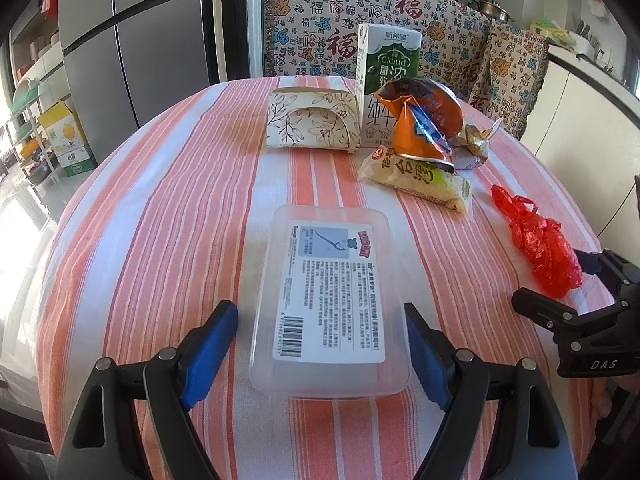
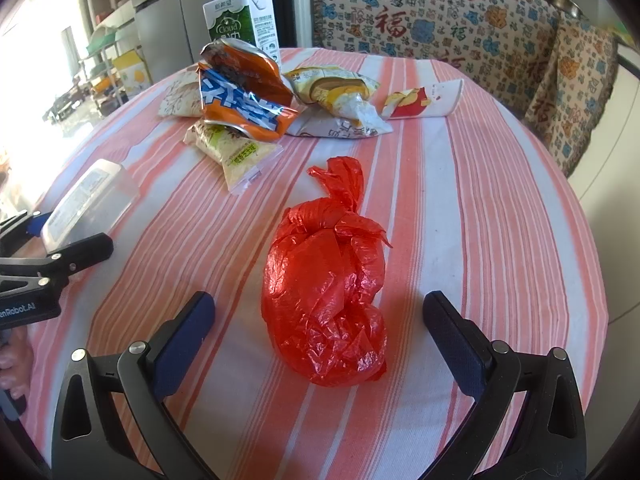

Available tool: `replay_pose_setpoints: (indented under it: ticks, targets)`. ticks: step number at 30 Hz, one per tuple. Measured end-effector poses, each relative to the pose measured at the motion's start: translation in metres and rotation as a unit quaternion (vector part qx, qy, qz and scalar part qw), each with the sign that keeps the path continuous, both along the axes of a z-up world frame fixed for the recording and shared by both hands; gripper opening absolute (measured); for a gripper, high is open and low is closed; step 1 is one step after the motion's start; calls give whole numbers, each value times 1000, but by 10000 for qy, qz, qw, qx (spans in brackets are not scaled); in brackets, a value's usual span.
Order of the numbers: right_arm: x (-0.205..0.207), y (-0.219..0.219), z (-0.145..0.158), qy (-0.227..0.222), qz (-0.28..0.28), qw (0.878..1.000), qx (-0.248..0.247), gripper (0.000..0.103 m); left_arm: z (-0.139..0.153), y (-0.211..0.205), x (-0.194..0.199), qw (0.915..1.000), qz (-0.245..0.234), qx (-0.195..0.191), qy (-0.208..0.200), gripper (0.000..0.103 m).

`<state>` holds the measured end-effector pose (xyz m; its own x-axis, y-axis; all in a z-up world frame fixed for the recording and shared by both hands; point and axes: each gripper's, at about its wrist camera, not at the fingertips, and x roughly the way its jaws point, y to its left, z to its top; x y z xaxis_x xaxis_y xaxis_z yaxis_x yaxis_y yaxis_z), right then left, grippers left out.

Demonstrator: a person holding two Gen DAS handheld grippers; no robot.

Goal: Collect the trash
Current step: 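Grasp the clear plastic box with the left tool while the right tool grasps the red bag, then carry the plastic box and red bag over the blue wastebasket and release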

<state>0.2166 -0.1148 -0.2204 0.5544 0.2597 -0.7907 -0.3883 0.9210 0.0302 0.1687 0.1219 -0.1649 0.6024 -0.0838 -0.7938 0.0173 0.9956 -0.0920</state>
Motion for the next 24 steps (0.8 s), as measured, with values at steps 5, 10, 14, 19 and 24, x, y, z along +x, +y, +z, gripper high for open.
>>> replay_pose_setpoints:
  ticks: [5, 10, 14, 19, 24]
  targets:
    - [0, -7, 5, 282, 126, 9995, 119, 102, 6, 11, -5, 9986, -395, -313, 136, 83]
    - [9, -15, 30, 639, 166, 9968, 443, 102, 14, -2, -2, 9968, -757, 2, 273, 83]
    - [21, -4, 38, 817, 260, 9958, 308, 91, 17, -12, 5, 9964, -756, 237, 288, 82]
    - [30, 4, 26, 1145, 234, 9931, 101, 42, 17, -14, 14, 9956, -725, 416, 419, 63]
    - [11, -24, 50, 865, 222, 9946, 527, 41, 24, -18, 0, 9963, -773, 243, 291, 63]
